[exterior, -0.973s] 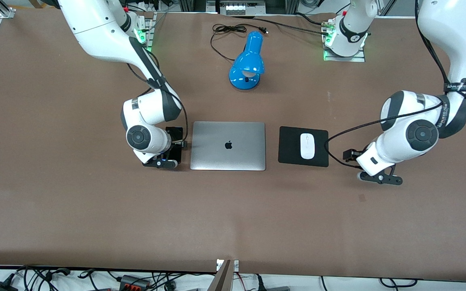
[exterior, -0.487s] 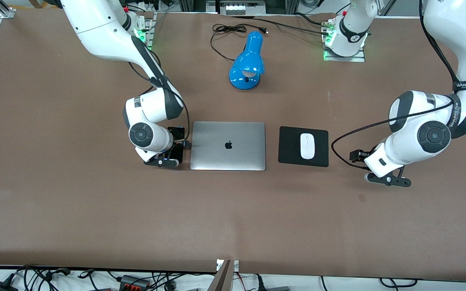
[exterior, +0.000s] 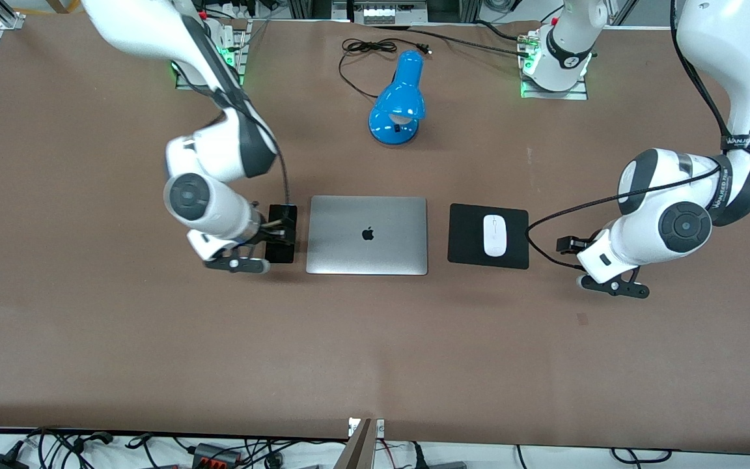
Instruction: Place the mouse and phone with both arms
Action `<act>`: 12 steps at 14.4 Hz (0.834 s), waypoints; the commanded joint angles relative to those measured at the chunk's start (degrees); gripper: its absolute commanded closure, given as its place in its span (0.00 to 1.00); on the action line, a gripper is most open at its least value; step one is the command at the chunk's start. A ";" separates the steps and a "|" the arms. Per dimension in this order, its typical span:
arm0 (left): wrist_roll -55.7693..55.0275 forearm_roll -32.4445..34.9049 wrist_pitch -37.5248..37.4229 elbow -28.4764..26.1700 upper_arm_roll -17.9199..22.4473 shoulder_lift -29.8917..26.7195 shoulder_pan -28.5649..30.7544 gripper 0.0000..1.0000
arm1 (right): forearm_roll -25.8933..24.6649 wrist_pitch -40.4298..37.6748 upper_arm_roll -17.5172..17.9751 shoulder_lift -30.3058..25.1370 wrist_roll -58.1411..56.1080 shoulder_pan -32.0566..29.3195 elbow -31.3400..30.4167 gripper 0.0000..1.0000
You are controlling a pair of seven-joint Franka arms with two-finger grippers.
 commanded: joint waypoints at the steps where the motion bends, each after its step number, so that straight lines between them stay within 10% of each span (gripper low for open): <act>1: 0.70 1.65 -1.47 3.27 -0.25 0.69 0.12 0.00 | -0.03 -10.59 -3.67 0.32 -5.74 -0.43 10.72 0.00; 10: 0.34 1.65 -1.56 5.21 -0.25 0.78 -0.59 0.00 | 0.40 -26.62 -17.38 -4.06 -16.56 -2.27 24.38 0.00; 12: 0.61 1.65 -1.56 5.48 -0.25 0.78 -0.24 0.00 | 0.67 -26.45 -15.05 -6.35 -19.91 -7.43 24.29 0.00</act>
